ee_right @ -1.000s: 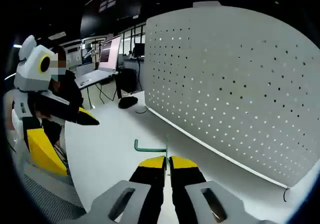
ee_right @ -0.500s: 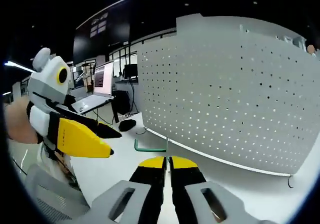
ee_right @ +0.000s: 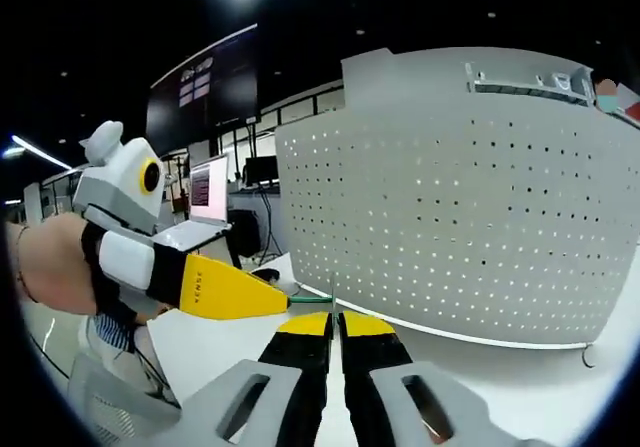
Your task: Insert the hook assembly into the mounting plate slot until the hook locks in place.
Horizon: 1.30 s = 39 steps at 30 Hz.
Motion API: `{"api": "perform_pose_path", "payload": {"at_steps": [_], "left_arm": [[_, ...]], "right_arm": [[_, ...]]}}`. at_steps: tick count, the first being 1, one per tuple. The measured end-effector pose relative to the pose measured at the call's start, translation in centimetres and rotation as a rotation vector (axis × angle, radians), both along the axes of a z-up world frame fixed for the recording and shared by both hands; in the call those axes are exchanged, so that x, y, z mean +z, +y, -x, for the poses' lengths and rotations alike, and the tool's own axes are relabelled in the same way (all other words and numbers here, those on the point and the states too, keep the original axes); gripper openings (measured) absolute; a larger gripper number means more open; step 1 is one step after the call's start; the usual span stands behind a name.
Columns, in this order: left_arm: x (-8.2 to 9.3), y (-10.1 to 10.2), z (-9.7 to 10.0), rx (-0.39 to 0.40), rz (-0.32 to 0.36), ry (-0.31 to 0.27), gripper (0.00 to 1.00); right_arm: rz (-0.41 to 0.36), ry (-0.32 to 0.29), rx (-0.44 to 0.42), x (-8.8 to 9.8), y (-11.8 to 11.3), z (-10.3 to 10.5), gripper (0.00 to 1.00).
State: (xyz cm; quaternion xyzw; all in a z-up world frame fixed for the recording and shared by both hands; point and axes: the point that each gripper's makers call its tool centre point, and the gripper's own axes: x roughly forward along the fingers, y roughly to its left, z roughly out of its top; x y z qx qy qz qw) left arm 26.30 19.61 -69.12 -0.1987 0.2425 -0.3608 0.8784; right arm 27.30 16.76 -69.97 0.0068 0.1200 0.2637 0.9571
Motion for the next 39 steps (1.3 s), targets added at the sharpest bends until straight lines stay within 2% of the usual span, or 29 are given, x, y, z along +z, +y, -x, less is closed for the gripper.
{"api": "perform_pose_path", "payload": {"at_steps": [6, 12, 17, 24, 27, 29, 35, 39], "left_arm": [[0.6, -0.3, -0.2, -0.005, 0.032, -0.001, 0.37], [1.0, -0.8, -0.2, -0.017, 0.062, -0.001, 0.32], [1.2, -1.0, 0.0, -0.033, 0.065, -0.009, 0.23], [1.4, -1.0, 0.2, -0.047, 0.066, -0.024, 0.14], [1.3, -0.8, 0.1, -0.045, 0.042, -0.046, 0.15], [1.2, -0.8, 0.2, -0.054, 0.052, -0.029, 0.12], [2.1, -1.0, 0.6, -0.070, 0.059, -0.052, 0.06], [2.4, -1.0, 0.7, -0.082, 0.074, -0.046, 0.04]], "right_arm": [[-0.044, -0.020, 0.008, 0.6, 0.2, 0.3, 0.01], [-0.086, -0.024, 0.014, 1.2, 0.5, 0.6, 0.01], [-0.133, -0.007, 0.005, 1.4, 0.5, 0.7, 0.01], [-0.150, -0.003, 0.017, 1.6, 0.9, 1.1, 0.01], [-0.164, 0.006, 0.016, 1.5, 1.1, 1.2, 0.01], [-0.170, 0.012, 0.015, 1.4, 1.1, 1.3, 0.01], [-0.214, 0.021, 0.007, 1.9, 1.5, 1.5, 0.00], [-0.215, 0.012, 0.012, 2.4, 1.5, 1.6, 0.00]]}}
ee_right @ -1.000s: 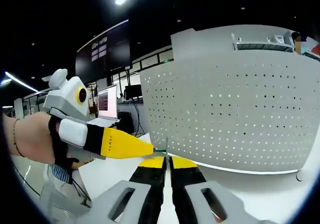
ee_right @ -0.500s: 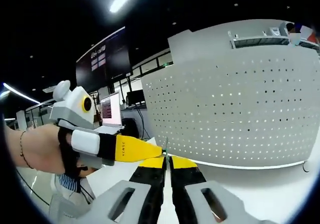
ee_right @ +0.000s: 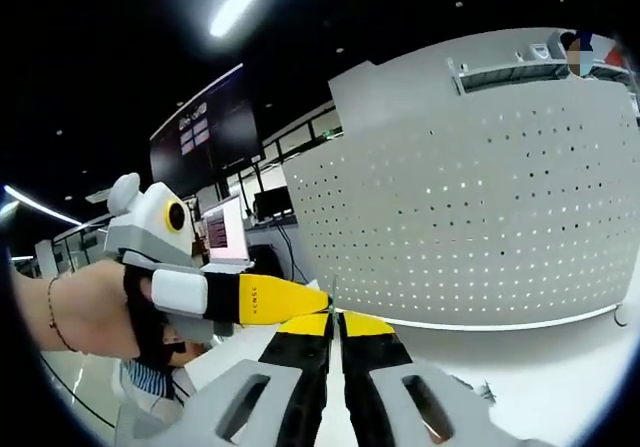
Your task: Insert the hook assembly into the mounting plate slot until the hook locks in place.
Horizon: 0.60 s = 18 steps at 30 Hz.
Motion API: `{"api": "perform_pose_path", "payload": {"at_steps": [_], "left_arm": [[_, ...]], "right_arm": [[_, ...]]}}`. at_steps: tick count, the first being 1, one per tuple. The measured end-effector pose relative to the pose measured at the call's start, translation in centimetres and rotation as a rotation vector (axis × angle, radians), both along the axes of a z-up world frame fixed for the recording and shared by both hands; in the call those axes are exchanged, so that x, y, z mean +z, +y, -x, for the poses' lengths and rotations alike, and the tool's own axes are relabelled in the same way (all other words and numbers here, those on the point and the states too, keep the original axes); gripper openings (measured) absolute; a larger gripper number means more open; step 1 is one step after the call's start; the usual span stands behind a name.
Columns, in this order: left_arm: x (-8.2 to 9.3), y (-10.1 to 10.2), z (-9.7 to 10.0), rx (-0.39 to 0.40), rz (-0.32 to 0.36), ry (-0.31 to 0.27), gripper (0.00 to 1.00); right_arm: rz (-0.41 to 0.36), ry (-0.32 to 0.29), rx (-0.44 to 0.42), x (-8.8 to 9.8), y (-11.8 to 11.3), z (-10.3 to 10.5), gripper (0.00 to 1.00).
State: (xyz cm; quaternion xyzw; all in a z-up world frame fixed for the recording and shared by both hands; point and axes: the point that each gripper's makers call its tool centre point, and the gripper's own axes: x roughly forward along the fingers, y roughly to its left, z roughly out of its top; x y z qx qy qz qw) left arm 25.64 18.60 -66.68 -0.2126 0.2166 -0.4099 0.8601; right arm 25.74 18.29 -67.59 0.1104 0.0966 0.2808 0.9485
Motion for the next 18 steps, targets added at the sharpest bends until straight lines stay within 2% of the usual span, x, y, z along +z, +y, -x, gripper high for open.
{"api": "perform_pose_path", "payload": {"at_steps": [8, 15, 18], "left_arm": [[-0.2, 0.0, 0.1, -0.001, -0.012, 0.013, 0.02], [-0.7, -0.1, -0.1, 0.008, -0.048, 0.021, 0.01], [-0.9, 0.2, -0.6, 0.029, -0.084, 0.001, 0.01]], "right_arm": [[0.009, 0.009, 0.013, -0.3, 0.1, 0.0, 0.01], [0.055, 0.016, 0.026, -0.6, -0.2, 0.0, 0.02], [0.076, 0.020, 0.039, -0.6, -0.3, 0.1, 0.10]]}}
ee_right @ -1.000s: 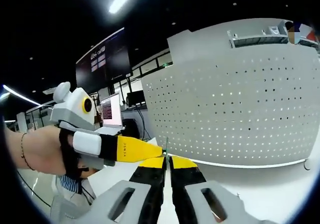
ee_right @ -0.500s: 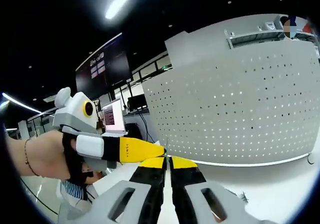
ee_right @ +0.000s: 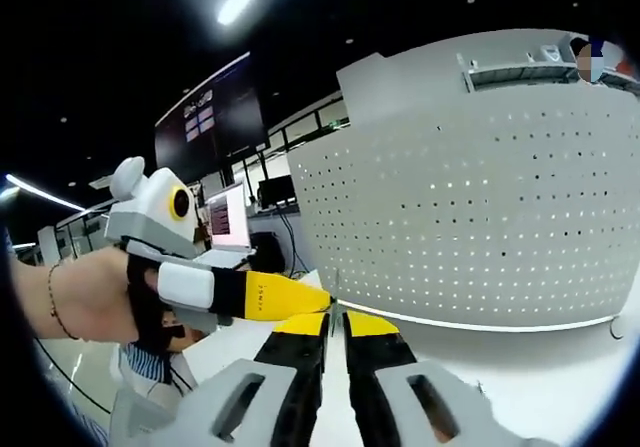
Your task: Insert the hook assembly into the mounting plate slot until the hook locks in place.
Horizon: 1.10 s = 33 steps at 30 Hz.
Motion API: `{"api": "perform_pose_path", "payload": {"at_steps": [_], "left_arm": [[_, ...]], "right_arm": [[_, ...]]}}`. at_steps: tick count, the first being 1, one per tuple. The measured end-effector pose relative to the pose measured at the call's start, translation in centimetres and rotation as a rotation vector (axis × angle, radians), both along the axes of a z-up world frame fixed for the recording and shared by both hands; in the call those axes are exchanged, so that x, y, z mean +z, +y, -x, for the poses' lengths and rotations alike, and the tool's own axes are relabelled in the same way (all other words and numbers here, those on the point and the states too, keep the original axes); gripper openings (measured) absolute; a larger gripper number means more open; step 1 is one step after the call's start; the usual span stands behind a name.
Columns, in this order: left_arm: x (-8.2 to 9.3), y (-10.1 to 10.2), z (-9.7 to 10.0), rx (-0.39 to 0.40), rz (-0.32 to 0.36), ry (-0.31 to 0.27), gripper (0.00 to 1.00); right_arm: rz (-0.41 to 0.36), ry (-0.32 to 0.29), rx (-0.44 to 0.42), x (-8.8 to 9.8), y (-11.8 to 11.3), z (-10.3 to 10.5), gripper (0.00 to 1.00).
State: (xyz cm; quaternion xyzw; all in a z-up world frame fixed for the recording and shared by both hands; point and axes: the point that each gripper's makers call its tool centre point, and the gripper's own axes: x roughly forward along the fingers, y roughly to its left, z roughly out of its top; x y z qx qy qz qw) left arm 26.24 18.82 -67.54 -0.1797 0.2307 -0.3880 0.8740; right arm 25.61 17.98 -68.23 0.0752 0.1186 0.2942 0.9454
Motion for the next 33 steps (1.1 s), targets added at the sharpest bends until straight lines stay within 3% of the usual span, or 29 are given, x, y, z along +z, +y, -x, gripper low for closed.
{"api": "perform_pose_path", "payload": {"at_steps": [2, 4, 8, 10, 12, 14, 18, 24, 27, 33], "left_arm": [[0.0, 0.2, -0.3, 0.011, -0.018, -0.011, 0.01], [0.0, 0.7, -0.8, 0.033, -0.073, -0.050, 0.01], [0.2, 1.4, -1.4, 0.075, -0.126, -0.107, 0.01], [0.2, 1.9, -1.7, 0.092, -0.161, -0.140, 0.01], [0.4, 2.1, -1.8, 0.111, -0.149, -0.143, 0.01], [0.4, 2.5, -2.2, 0.127, -0.141, -0.139, 0.01], [0.4, 3.2, -2.6, 0.153, -0.155, -0.162, 0.01], [0.0, 4.3, -3.0, 0.197, -0.158, -0.144, 0.01], [-0.2, 4.7, -3.2, 0.215, -0.176, -0.150, 0.01], [0.2, 6.0, -4.1, 0.300, -0.244, -0.216, 0.01]], "right_arm": [[0.015, -0.012, -0.006, 0.2, -0.4, 0.0, 0.16], [0.083, -0.020, 0.001, 0.0, -1.0, 0.3, 0.19], [0.235, -0.045, -0.030, -1.1, -2.8, 0.9, 0.39], [0.317, -0.050, -0.015, -2.0, -3.5, 1.6, 0.42], [0.372, -0.037, -0.012, -3.1, -4.2, 2.3, 0.45], [0.400, -0.019, -0.017, -4.0, -4.9, 3.1, 0.52], [0.424, 0.024, -0.021, -5.5, -6.1, 4.5, 0.56], [0.489, 0.076, -0.054, -7.7, -8.2, 6.2, 0.75], [0.509, 0.110, -0.049, -9.0, -8.9, 7.3, 0.77], [0.571, 0.141, -0.063, -10.9, -9.9, 8.8, 0.84]]}}
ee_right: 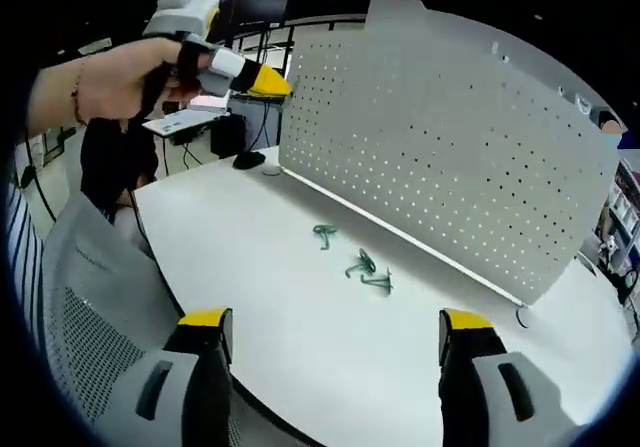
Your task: Insert the hook assembly into the mounting plate slot until the hook locks in place.
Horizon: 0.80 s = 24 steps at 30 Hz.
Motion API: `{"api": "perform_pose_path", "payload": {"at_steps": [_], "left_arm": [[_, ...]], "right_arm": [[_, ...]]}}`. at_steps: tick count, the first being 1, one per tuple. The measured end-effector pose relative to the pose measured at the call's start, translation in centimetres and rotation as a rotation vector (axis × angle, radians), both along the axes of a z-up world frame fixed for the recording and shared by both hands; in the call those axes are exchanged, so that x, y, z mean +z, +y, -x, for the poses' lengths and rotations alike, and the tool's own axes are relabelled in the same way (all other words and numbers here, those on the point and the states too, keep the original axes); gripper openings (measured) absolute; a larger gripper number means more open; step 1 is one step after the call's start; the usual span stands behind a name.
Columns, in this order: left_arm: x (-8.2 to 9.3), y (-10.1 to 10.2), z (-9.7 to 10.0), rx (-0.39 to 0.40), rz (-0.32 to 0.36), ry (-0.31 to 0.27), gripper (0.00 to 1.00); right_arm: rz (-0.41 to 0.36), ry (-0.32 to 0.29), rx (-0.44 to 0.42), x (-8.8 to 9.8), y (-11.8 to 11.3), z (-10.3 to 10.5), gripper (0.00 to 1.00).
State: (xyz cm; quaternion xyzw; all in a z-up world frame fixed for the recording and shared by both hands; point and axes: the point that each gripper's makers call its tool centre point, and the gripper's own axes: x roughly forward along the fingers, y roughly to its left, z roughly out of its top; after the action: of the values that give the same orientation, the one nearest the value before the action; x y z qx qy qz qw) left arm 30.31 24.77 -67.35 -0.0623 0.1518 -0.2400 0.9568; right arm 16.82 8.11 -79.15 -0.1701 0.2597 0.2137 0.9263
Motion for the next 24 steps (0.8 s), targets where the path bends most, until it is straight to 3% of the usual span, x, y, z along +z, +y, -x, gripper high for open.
{"api": "perform_pose_path", "payload": {"at_steps": [7, 9, 16, 24], "left_arm": [[1.1, 0.5, -1.1, 0.067, -0.030, -0.069, 0.01], [1.2, 0.5, -1.4, 0.080, -0.024, -0.073, 0.01], [2.5, 0.5, -2.3, 0.130, -0.043, -0.137, 0.01], [4.7, 0.7, -4.0, 0.186, -0.066, -0.214, 0.01]], "right_arm": [[0.005, 0.011, -0.027, -0.9, -0.2, 0.6, 0.85], [0.016, -0.014, -0.026, -0.7, -0.2, 0.4, 0.86], [-0.034, -0.024, -0.082, -0.6, -0.6, -0.7, 0.87], [-0.024, -0.042, -0.067, -0.7, -0.2, -0.8, 0.86]]}}
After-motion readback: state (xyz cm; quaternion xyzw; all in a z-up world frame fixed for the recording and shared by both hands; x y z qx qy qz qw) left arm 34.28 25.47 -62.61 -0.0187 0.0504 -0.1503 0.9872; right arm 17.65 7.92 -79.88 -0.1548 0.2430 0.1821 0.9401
